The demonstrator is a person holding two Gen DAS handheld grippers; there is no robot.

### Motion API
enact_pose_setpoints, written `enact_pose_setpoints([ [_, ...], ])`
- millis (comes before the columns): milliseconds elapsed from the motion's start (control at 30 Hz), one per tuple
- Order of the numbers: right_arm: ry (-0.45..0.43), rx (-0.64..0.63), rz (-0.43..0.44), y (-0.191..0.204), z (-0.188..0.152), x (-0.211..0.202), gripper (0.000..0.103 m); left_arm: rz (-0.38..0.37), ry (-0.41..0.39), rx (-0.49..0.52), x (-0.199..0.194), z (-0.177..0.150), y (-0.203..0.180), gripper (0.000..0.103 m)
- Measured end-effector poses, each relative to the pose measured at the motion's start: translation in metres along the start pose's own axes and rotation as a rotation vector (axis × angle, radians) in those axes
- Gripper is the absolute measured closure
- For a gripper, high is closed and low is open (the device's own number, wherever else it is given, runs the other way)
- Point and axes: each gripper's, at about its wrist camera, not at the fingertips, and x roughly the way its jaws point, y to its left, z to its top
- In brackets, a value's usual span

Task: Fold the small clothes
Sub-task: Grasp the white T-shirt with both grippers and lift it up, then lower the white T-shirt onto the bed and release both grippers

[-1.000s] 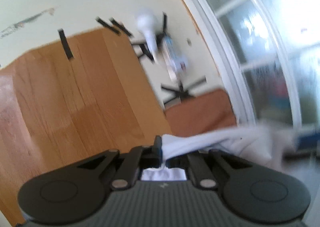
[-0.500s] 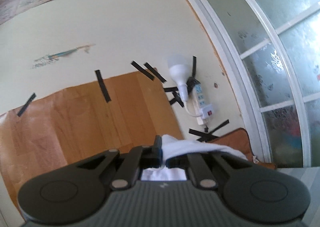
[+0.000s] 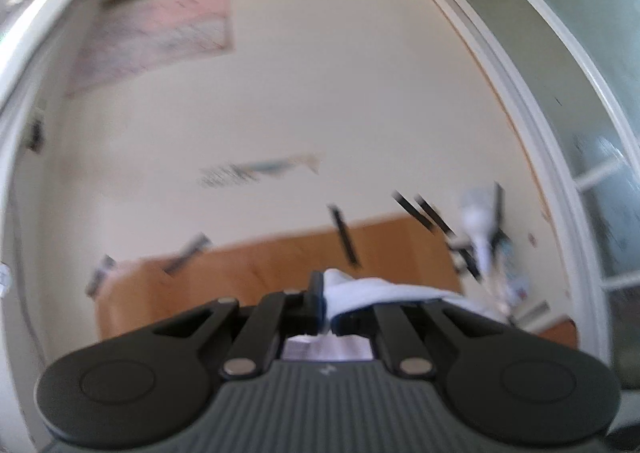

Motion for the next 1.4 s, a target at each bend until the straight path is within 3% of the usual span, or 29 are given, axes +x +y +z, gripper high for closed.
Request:
enact_pose_setpoints([
  [167,-0.237,-0.147,-0.076,-0.005,0.107,-0.033,0.096,0.103,-0.113,-0.022,-0.027,0.042,0.033,0.099],
  [367,-0.354,-0.339,-0.104,0.011,0.198,-0.057,0.096,0.175,-0.19,0.026,-0.057,0.084,0.056,0.099],
  [567,-0.369,-0.44,-0.114,0.009,0.224,-0.068,0.096,0.205,-0.18,0.083,-0.06,0.104,0.055,0.099],
  [700,-0.309,-0.425,-0.109,-0.01,0.213,-0.056,0.096,0.181,-0.126,0.098,-0.049,0.084,0.039,0.099],
  [867,-0.128,-0.4,-0.128,-0.036,0.174,-0.005,0.096,0.116,0.031,0.11,-0.003,0.028,0.016,0.099],
  [1000,0.05,-0.338,-0.147,-0.063,0.126,0.075,0.095,0.087,0.223,0.143,0.061,-0.041,-0.017,0.099],
  [1067,0.189,-0.257,-0.165,-0.079,0.08,0.13,0.083,0.098,0.334,0.153,0.1,-0.085,-0.038,0.094],
  [1100,0.263,-0.219,-0.184,-0.089,0.058,0.154,0.065,0.098,0.421,0.167,0.123,-0.115,-0.051,0.082],
  [1133,0.323,-0.178,-0.205,-0.1,0.035,0.172,0.059,0.082,0.526,0.2,0.143,-0.149,-0.066,0.07],
  [1167,0.38,-0.136,-0.213,-0.113,0.014,0.182,0.06,0.061,0.642,0.241,0.16,-0.186,-0.079,0.07],
  [1200,0.423,-0.103,-0.206,-0.124,0.001,0.184,0.06,0.049,0.742,0.273,0.168,-0.221,-0.088,0.072],
  [1267,0.47,-0.073,-0.164,-0.143,-0.01,0.174,0.059,0.026,0.826,0.292,0.163,-0.264,-0.089,0.072],
  [1367,0.54,-0.085,-0.123,-0.163,-0.027,0.143,0.042,0.014,0.865,0.277,0.145,-0.292,-0.07,0.064],
  [1400,0.564,-0.085,-0.111,-0.168,-0.032,0.136,0.036,0.018,0.872,0.256,0.14,-0.296,-0.061,0.057],
])
